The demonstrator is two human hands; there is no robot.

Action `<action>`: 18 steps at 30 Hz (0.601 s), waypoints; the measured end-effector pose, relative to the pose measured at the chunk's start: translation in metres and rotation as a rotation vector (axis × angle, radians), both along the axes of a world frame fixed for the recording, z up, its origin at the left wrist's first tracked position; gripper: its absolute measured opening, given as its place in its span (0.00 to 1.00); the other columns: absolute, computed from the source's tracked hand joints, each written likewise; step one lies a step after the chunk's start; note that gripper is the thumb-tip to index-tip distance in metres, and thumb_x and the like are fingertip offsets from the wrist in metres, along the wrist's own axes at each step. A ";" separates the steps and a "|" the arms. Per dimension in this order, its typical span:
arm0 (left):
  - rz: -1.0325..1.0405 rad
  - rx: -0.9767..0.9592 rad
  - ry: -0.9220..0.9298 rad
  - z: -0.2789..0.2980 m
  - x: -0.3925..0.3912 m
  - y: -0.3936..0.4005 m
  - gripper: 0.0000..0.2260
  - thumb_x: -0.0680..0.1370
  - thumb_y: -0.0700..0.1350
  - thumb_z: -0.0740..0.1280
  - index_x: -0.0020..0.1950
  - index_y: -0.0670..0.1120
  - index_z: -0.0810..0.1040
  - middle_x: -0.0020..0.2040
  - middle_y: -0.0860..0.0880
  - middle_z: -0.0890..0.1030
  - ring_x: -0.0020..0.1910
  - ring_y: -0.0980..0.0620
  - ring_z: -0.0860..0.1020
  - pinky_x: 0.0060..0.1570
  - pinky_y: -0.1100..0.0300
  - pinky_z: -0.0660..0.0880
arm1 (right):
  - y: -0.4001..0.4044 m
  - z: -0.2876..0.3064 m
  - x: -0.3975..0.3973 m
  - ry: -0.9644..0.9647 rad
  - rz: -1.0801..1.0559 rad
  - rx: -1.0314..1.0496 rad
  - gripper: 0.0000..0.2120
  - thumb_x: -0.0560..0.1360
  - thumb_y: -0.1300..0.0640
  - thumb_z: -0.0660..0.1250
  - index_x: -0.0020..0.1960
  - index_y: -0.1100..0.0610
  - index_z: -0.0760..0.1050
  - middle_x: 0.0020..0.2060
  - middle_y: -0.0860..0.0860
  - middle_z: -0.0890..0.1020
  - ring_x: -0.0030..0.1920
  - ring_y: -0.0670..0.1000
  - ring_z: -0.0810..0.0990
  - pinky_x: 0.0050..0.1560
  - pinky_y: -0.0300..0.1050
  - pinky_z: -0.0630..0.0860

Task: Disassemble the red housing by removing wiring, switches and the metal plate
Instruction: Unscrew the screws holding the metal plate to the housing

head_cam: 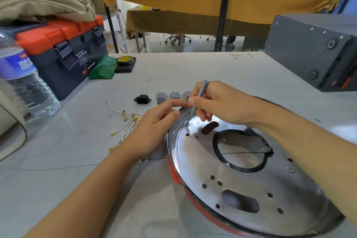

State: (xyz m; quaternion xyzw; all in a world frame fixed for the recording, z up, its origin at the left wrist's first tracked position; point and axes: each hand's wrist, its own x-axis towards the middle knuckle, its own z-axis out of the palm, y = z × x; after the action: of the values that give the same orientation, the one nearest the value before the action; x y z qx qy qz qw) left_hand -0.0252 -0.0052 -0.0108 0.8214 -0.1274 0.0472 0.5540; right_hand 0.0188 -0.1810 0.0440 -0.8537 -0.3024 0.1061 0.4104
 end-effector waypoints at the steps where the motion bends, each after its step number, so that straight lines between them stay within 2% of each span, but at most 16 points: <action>1: -0.001 -0.006 0.001 0.000 0.000 0.000 0.14 0.81 0.40 0.57 0.58 0.54 0.77 0.47 0.33 0.78 0.45 0.36 0.76 0.42 0.57 0.74 | -0.001 0.000 0.000 0.011 0.003 0.023 0.10 0.80 0.55 0.60 0.43 0.58 0.74 0.25 0.47 0.78 0.27 0.43 0.73 0.32 0.31 0.71; 5: -0.016 -0.036 0.003 0.001 -0.002 0.000 0.14 0.81 0.38 0.56 0.59 0.49 0.77 0.50 0.32 0.78 0.46 0.34 0.76 0.43 0.56 0.75 | 0.004 -0.001 -0.005 0.058 -0.015 0.146 0.10 0.77 0.49 0.65 0.44 0.55 0.78 0.26 0.49 0.78 0.29 0.45 0.74 0.32 0.34 0.73; 7: -0.024 -0.042 0.007 0.001 -0.002 -0.001 0.14 0.81 0.38 0.56 0.60 0.49 0.77 0.50 0.32 0.78 0.47 0.33 0.76 0.47 0.49 0.76 | 0.008 -0.003 -0.007 0.004 -0.043 0.135 0.11 0.77 0.46 0.64 0.43 0.53 0.79 0.25 0.48 0.77 0.28 0.46 0.73 0.34 0.39 0.73; 9: -0.017 -0.023 0.007 0.002 -0.001 -0.001 0.14 0.81 0.38 0.56 0.60 0.50 0.77 0.51 0.32 0.77 0.48 0.34 0.76 0.50 0.46 0.75 | 0.010 -0.004 -0.007 -0.070 -0.080 0.098 0.12 0.78 0.48 0.63 0.41 0.53 0.78 0.23 0.48 0.76 0.26 0.45 0.72 0.34 0.40 0.73; 12: -0.011 -0.019 0.002 0.001 -0.001 -0.001 0.15 0.81 0.38 0.56 0.60 0.52 0.77 0.50 0.34 0.79 0.48 0.36 0.77 0.47 0.51 0.76 | 0.010 -0.004 -0.005 -0.090 -0.109 0.050 0.14 0.81 0.51 0.59 0.42 0.57 0.77 0.20 0.48 0.75 0.21 0.43 0.70 0.29 0.35 0.71; 15: -0.007 -0.009 0.000 0.000 -0.001 0.000 0.15 0.81 0.39 0.56 0.60 0.54 0.77 0.48 0.36 0.80 0.46 0.37 0.78 0.43 0.54 0.76 | 0.009 -0.003 -0.004 -0.066 -0.094 0.022 0.15 0.82 0.53 0.56 0.45 0.59 0.76 0.22 0.50 0.76 0.20 0.41 0.70 0.26 0.28 0.66; 18: -0.011 -0.006 -0.004 0.000 0.000 0.000 0.15 0.81 0.39 0.56 0.59 0.55 0.77 0.48 0.35 0.79 0.45 0.37 0.77 0.42 0.56 0.76 | 0.008 -0.001 -0.005 -0.067 -0.082 -0.023 0.14 0.82 0.54 0.55 0.47 0.59 0.75 0.24 0.48 0.77 0.22 0.41 0.70 0.27 0.28 0.66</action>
State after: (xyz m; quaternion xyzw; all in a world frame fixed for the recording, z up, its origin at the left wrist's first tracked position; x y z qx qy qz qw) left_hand -0.0257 -0.0049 -0.0107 0.8189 -0.1330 0.0461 0.5563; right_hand 0.0135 -0.1727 0.0430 -0.8731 -0.2796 0.0641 0.3942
